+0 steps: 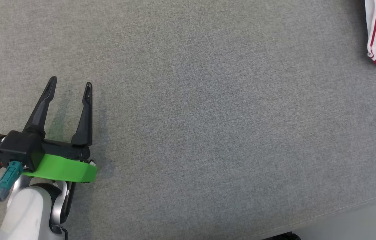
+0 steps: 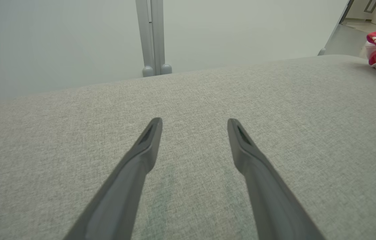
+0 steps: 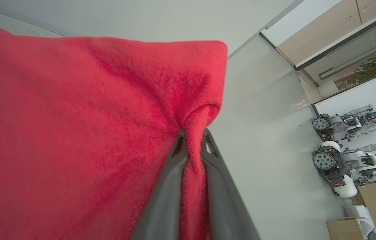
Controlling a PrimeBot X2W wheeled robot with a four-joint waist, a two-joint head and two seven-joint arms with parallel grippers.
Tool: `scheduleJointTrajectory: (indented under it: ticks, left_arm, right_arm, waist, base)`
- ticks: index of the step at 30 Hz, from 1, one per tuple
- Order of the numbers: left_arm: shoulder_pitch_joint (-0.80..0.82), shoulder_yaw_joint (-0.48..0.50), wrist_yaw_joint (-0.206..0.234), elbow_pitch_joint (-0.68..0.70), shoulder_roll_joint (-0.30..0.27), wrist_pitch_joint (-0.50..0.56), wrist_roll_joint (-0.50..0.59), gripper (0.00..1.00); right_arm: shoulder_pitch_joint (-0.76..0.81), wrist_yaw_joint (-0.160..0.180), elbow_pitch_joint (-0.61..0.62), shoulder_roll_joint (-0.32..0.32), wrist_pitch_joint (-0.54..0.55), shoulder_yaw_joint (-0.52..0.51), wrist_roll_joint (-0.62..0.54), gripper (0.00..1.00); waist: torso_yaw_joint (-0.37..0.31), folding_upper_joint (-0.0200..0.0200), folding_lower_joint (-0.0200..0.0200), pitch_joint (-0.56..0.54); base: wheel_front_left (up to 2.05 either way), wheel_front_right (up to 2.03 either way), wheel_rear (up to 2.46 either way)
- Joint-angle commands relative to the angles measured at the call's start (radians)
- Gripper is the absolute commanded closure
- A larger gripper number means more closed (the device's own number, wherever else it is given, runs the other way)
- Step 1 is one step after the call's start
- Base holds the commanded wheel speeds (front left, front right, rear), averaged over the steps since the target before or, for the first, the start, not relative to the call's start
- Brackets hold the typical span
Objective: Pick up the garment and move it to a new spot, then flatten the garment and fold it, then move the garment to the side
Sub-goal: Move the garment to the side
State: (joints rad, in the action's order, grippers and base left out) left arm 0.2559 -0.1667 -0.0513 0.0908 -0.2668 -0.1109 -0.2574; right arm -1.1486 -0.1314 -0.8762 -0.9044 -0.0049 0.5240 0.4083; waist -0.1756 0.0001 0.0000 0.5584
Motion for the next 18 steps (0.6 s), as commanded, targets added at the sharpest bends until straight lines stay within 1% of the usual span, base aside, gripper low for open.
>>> scheduleJointTrajectory:
  ticks: [1, 6, 11, 15, 18]
  left_arm:
    - [-0.009, 0.002, 0.008, 0.003, -0.008, 0.001, 0.002, 0.00]
    - [-0.019, 0.010, 0.016, -0.008, -0.010, -0.012, -0.010, 0.00]
    - [-0.040, 0.017, 0.022, -0.042, 0.002, -0.036, -0.027, 0.00]
    - [-0.067, 0.016, 0.025, -0.094, 0.018, -0.064, -0.040, 0.00]
    - [-0.101, 0.021, 0.031, -0.126, 0.027, -0.078, -0.054, 0.00]
  right_arm:
    - [-0.026, 0.001, -0.016, 0.006, -0.014, 0.000, -0.010, 0.00]
    - [-0.072, 0.001, -0.094, 0.048, -0.070, 0.029, -0.049, 0.00]
    - [-0.098, 0.001, -0.122, 0.105, -0.148, 0.028, -0.033, 0.00]
    - [-0.071, 0.001, -0.125, 0.154, -0.211, 0.036, -0.027, 0.00]
    - [-0.031, 0.001, -0.102, 0.201, -0.240, 0.043, -0.001, 0.00]
  waist:
    - [0.003, -0.0001, 0.0000, 0.001]
    - [0.012, -0.0001, 0.0000, -0.021]
    - [0.019, -0.0001, 0.0000, -0.077]
    - [0.042, -0.0001, 0.0000, -0.163]
    - [0.060, -0.0001, 0.0000, -0.230]
  base:
    - [0.00, 0.00, 0.00]
    - [0.00, 0.00, 0.00]
    - [0.00, 0.00, 0.00]
    - [0.00, 0.00, 0.00]
    - [0.00, 0.00, 0.00]
